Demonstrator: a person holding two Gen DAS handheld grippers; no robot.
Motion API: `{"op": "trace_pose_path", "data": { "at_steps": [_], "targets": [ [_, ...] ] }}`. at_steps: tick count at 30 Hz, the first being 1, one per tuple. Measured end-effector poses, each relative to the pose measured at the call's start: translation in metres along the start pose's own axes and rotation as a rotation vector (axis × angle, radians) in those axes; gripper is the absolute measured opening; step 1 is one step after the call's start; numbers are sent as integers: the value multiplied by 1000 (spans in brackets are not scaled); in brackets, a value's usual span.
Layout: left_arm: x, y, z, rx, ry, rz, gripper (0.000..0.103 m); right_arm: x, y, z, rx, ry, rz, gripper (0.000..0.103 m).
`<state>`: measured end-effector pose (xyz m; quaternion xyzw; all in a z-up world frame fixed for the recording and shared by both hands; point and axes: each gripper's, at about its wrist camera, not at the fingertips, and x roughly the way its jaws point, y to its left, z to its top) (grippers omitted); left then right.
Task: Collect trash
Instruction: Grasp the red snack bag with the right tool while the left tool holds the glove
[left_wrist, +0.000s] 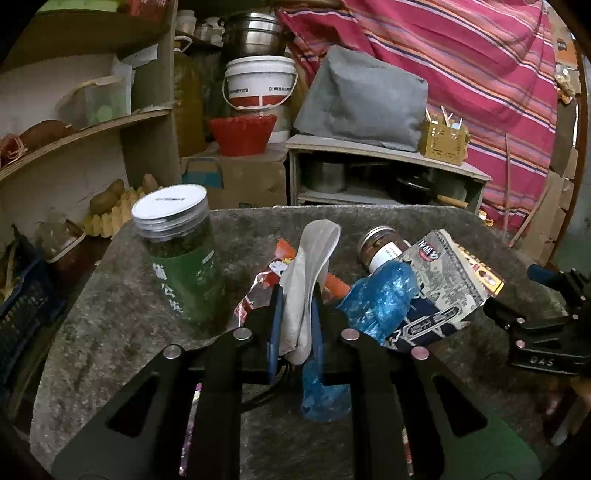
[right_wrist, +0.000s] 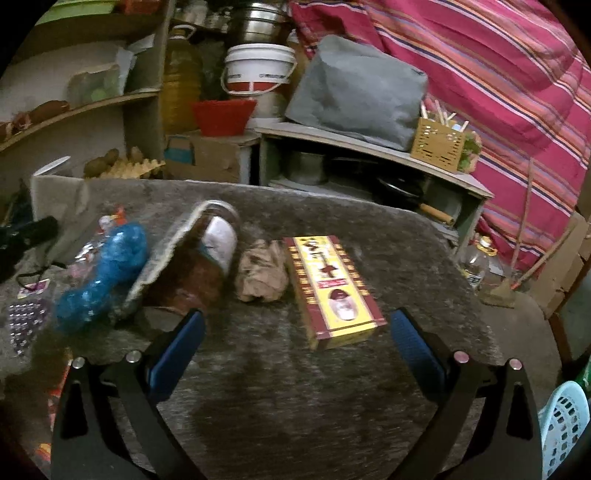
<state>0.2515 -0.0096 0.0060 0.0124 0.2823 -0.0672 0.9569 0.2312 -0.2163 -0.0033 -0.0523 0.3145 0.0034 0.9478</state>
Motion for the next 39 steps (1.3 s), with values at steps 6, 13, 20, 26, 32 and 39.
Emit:
{"op": "trace_pose_path", "data": {
  "at_steps": [6, 13, 20, 26, 32, 39],
  "targets": [
    [-9, 8, -7, 0, 7, 14, 13, -8, 14, -6, -41, 15, 24, 98],
    [-24, 13, -18, -36, 43, 9, 13, -39, 20, -12, 16, -2, 54, 98],
    [-58, 18, -41, -3, 53, 32, 13, -58, 52, -27, -19, 22, 95, 98],
    [-72, 24, -56, 25, 61, 48, 13, -51, 82, -45, -102, 86, 93, 90],
    [-75, 31, -62, 26, 70, 52, 13, -46, 88, -57, -119, 138, 142, 63],
    [-77, 28, -60, 32, 65, 45, 13, -52, 96, -65, -115, 160, 257, 24]
  ]
}}
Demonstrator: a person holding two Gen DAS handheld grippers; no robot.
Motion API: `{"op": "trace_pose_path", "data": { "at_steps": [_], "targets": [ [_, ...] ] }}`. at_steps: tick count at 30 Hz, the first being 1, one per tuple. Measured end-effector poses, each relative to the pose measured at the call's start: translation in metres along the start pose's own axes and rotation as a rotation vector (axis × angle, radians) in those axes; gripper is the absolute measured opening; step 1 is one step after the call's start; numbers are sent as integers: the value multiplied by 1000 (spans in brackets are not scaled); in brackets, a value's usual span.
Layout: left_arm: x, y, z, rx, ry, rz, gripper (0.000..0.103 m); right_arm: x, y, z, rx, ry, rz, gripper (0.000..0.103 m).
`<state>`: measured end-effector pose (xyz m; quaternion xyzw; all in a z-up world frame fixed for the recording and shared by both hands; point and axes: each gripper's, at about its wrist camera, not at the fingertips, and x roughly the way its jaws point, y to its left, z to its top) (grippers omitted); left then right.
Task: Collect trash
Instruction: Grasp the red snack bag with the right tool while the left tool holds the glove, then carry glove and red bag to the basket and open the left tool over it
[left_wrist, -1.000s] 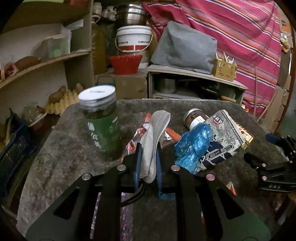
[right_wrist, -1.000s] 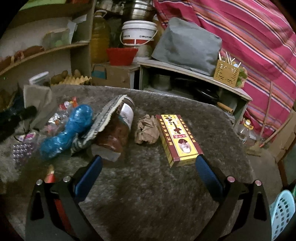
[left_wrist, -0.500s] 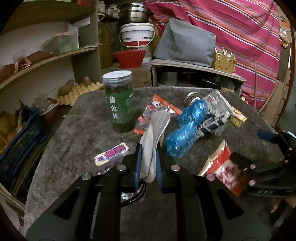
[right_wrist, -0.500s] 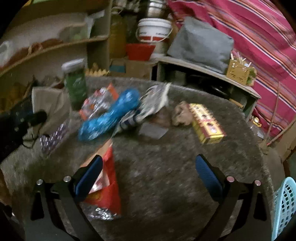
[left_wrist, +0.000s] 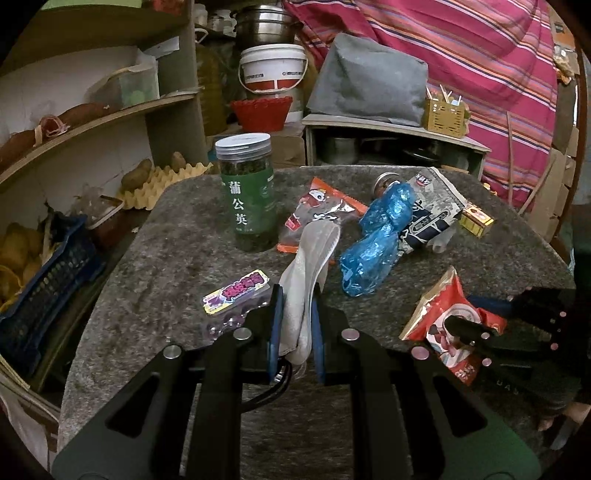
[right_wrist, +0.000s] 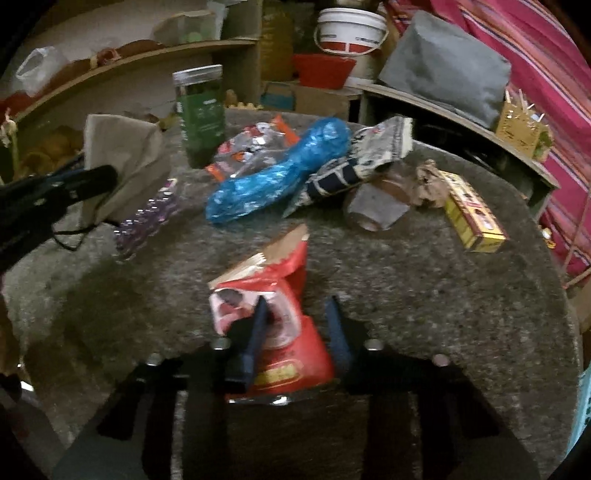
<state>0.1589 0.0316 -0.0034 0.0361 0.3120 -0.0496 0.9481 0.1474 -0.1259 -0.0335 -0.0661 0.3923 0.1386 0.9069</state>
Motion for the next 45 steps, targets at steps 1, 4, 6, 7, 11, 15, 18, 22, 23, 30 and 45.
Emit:
{"op": "trace_pose_path", "data": {
  "at_steps": [1, 4, 6, 7, 11, 15, 18, 22, 23, 30, 45],
  "targets": [
    [0, -1, 0, 1, 1, -1, 13, -1, 0, -1, 5, -2, 12, 21],
    [1, -6, -1, 6, 4, 0, 13, -4, 0, 0, 9, -23, 18, 18],
    [2, -8, 0, 7, 6, 3, 13, -9, -3, 1, 11, -41, 6, 16],
    [2, -10, 1, 5, 7, 1, 13, -11, -5, 1, 8, -51, -10, 16],
    [3, -19, 5, 2, 1, -7, 13, -21, -27, 5, 32, -85, -66, 15],
    [4, -35, 10, 6, -3, -18, 13, -33, -53, 3, 61, -112, -110, 15],
    [4, -53, 17, 19, -13, -38, 13, -45, -77, 2, 96, -129, -138, 15],
    [5, -80, 24, 32, -24, -76, 13, -70, -118, -3, 163, -161, -181, 15],
    [5, -86, 26, 38, -27, -81, 13, -75, -126, -5, 176, -166, -191, 15],
    [-7, -153, 37, 122, -78, -153, 13, -114, -183, -23, 247, -194, -275, 15],
    [-39, -346, 41, 257, -120, -425, 13, -199, -314, -108, 465, -219, -481, 15]
  ]
}}
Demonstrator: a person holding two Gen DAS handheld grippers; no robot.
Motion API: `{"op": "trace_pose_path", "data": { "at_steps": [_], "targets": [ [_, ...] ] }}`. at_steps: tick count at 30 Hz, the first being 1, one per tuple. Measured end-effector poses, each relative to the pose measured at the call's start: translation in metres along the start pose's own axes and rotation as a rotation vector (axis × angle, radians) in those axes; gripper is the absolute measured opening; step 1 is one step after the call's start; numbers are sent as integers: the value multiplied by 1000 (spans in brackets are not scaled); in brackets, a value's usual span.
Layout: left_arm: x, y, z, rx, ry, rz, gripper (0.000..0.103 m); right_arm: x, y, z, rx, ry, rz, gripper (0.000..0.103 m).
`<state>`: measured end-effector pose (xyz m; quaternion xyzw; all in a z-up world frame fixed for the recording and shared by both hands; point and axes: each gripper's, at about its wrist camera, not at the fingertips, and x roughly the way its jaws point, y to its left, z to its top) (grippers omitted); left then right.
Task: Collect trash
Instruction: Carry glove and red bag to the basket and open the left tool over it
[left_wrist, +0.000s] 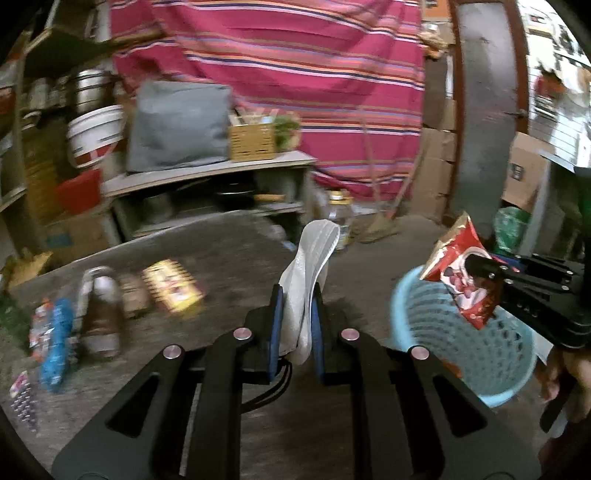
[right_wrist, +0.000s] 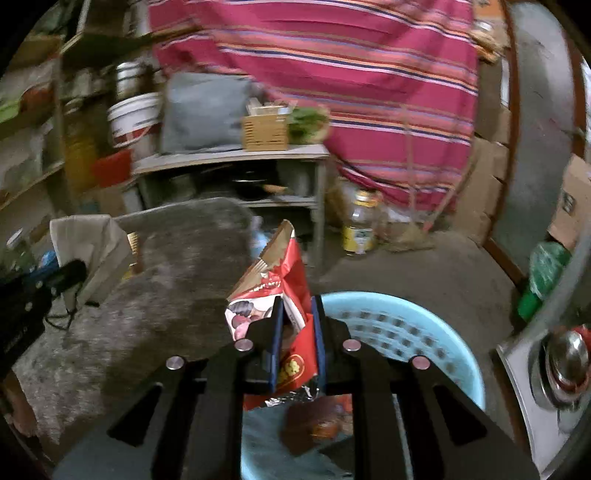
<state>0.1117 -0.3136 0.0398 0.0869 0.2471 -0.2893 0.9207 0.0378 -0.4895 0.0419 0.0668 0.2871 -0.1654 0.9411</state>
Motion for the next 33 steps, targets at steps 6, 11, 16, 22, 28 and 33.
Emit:
{"op": "trace_pose_path", "data": {
  "at_steps": [6, 11, 16, 22, 28, 33],
  "targets": [
    [16, -67, 0, 45, 16, -97, 13, -1, -54, -11, 96, 25, -65, 15],
    [29, -104, -7, 64, 44, -140, 13, -5, -89, -19, 146, 24, -95, 15],
    [46, -125, -9, 75, 78, -160, 13, -3, -106, -28, 165, 39, -106, 15],
    [59, -132, -10, 78, 119, -148, 32, 5, -114, -36, 191, 68, -94, 15],
    [60, -122, -11, 63, 122, -104, 61, 11, -111, -38, 196, 87, -84, 15],
    [52, -98, -9, 25, 97, -45, 84, 17, -101, -40, 187, 103, -77, 15]
  ]
}}
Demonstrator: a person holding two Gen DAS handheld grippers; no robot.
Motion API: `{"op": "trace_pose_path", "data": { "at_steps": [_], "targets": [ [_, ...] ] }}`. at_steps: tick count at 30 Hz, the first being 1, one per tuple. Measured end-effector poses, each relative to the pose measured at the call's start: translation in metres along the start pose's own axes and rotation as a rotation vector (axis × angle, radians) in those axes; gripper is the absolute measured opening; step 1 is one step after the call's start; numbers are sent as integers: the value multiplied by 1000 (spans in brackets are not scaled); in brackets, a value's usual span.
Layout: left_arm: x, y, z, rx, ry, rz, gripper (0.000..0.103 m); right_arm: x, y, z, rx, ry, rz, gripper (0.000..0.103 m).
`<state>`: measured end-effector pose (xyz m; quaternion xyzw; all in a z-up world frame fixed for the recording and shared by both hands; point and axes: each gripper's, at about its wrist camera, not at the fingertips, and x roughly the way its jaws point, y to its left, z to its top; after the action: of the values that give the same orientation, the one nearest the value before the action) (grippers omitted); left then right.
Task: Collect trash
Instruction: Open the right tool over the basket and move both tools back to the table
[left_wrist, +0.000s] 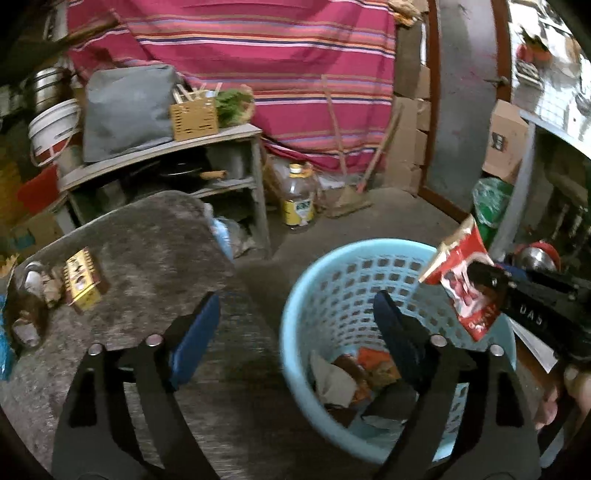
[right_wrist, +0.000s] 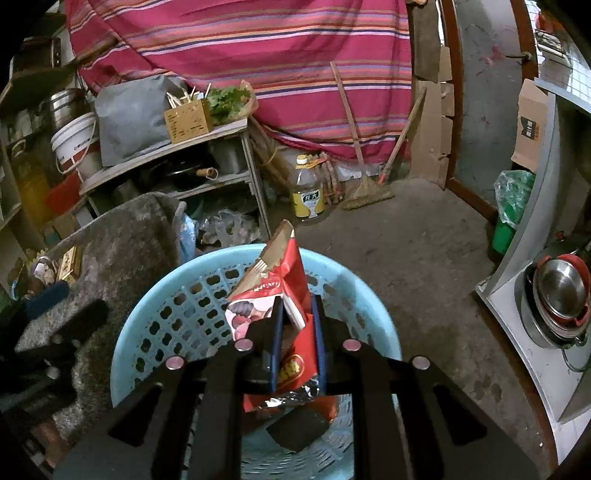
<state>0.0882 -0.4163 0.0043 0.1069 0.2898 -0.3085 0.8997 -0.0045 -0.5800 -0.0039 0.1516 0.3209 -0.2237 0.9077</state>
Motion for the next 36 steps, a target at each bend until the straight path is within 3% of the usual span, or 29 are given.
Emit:
{"op": "trace_pose_path", "data": {
  "at_steps": [7, 9, 10, 11, 15, 19, 24, 27, 36],
  "targets": [
    [-15, 41, -10, -35, -23, 95, 97, 29, 16, -9, -13, 76, 3, 20],
    [-21, 56, -14, -42, -26, 121, 97, 37, 20, -12, -14, 104, -26, 49],
    [-23, 62, -15, -49, -26, 126, 97, 38, 21, -13, -9, 104, -37, 73],
    [-26, 70, -17, -60, -24, 132, 97, 39, 22, -13, -5, 101, -51, 76],
    [-38, 107, -23, -92, -23, 178, 97, 38, 34, -12, -11, 98, -79, 77],
    [-58, 151, -28, -123, -42, 231, 97, 19, 65, -2, -43, 1, -58, 85],
    [-79, 205, -30, -152, -66, 307, 98, -13, 126, 7, -121, -157, 31, 88],
    [-90, 244, -36, -199, -82, 374, 98, -22, 166, 5, -177, -202, 93, 88],
    [-96, 332, -64, -318, -43, 454, 98, -11, 263, -10, -287, -191, 233, 89]
  ]
}}
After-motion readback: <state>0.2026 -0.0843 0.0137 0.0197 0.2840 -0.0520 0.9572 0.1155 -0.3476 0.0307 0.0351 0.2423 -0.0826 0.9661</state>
